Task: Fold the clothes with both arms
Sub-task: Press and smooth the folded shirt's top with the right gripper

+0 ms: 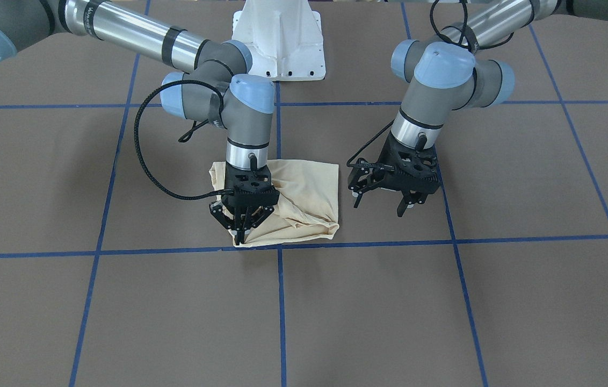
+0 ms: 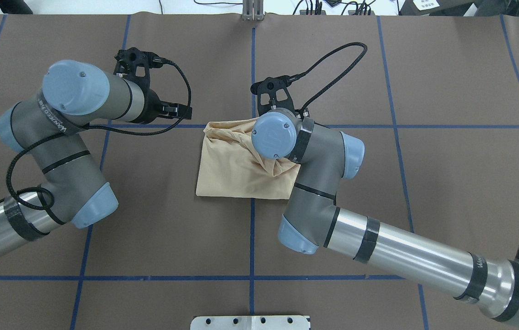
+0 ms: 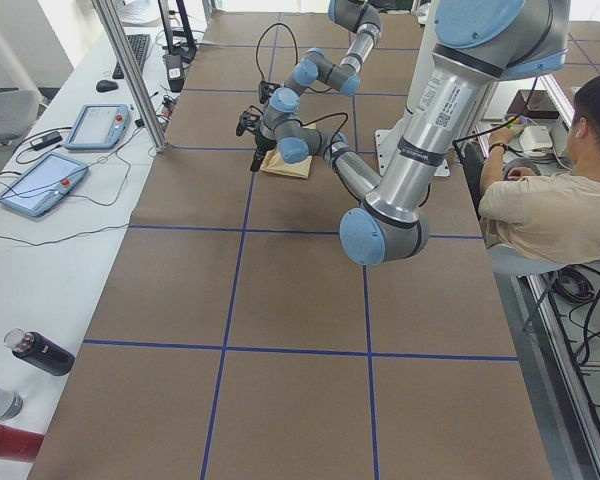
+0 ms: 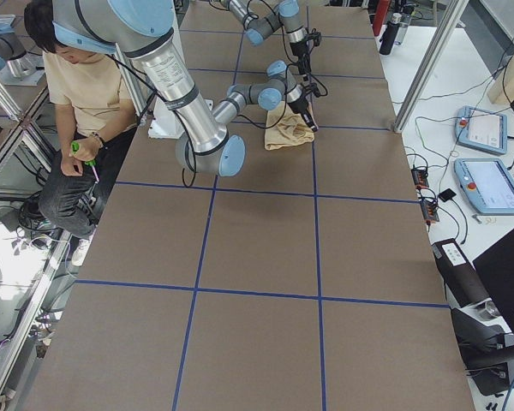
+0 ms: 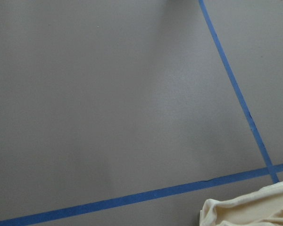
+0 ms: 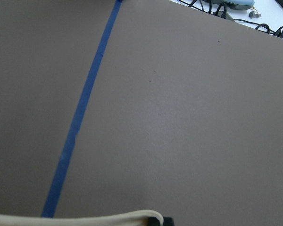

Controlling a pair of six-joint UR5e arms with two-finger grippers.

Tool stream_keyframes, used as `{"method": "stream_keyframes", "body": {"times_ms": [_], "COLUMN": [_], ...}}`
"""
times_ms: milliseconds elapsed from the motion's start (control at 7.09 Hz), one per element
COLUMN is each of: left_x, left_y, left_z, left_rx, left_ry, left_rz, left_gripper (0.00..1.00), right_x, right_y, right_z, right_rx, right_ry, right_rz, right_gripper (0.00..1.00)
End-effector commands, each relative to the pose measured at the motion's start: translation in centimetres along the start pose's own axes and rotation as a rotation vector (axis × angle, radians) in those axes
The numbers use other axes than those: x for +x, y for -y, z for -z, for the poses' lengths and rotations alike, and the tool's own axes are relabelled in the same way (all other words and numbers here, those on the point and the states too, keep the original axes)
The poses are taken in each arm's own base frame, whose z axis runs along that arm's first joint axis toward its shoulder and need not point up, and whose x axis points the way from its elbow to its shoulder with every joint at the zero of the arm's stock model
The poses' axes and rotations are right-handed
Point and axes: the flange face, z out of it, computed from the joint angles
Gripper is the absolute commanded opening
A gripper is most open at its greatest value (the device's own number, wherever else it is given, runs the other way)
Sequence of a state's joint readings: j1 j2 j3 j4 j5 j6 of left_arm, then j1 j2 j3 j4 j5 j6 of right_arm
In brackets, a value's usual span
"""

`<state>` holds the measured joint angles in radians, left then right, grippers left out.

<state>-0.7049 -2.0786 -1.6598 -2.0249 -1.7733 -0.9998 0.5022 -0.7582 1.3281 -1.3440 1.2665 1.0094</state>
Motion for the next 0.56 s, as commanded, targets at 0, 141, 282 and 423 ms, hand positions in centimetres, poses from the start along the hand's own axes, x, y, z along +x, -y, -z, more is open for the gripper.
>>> {"method": "stream_keyframes", "body": {"times_ms": [0,141,282,423], "left_x": [-0.1,-0.1,-0.1,-0.1], "left_y": [0.0,-0.1,-0.1,-0.1], "left_z": [0.0,-0.1,-0.1,-0.1], "left_rx": [0.000,-0.002,-0.002,-0.004], "left_ry": [0.002,0.002,0.002,0.001], "left_rz": [0.003,0.002,0.001,0.001], "left_gripper": [1.00,1.00,1.00,1.00], "right_x": [0.0,0.5,0.4,-1.1], "right_y": [4.2,6.0,5.9,4.2], "right_z": [0.8,2.2,3.2,4.2], "right_rx": [-0.042,-0.141,-0.156,-0.188], "right_ry": [0.095,0.180,0.173,0.171], "right_rz": [-0.064,-0.088,-0.107,-0.197], "right_gripper": [1.00,1.00,1.00,1.00]}}
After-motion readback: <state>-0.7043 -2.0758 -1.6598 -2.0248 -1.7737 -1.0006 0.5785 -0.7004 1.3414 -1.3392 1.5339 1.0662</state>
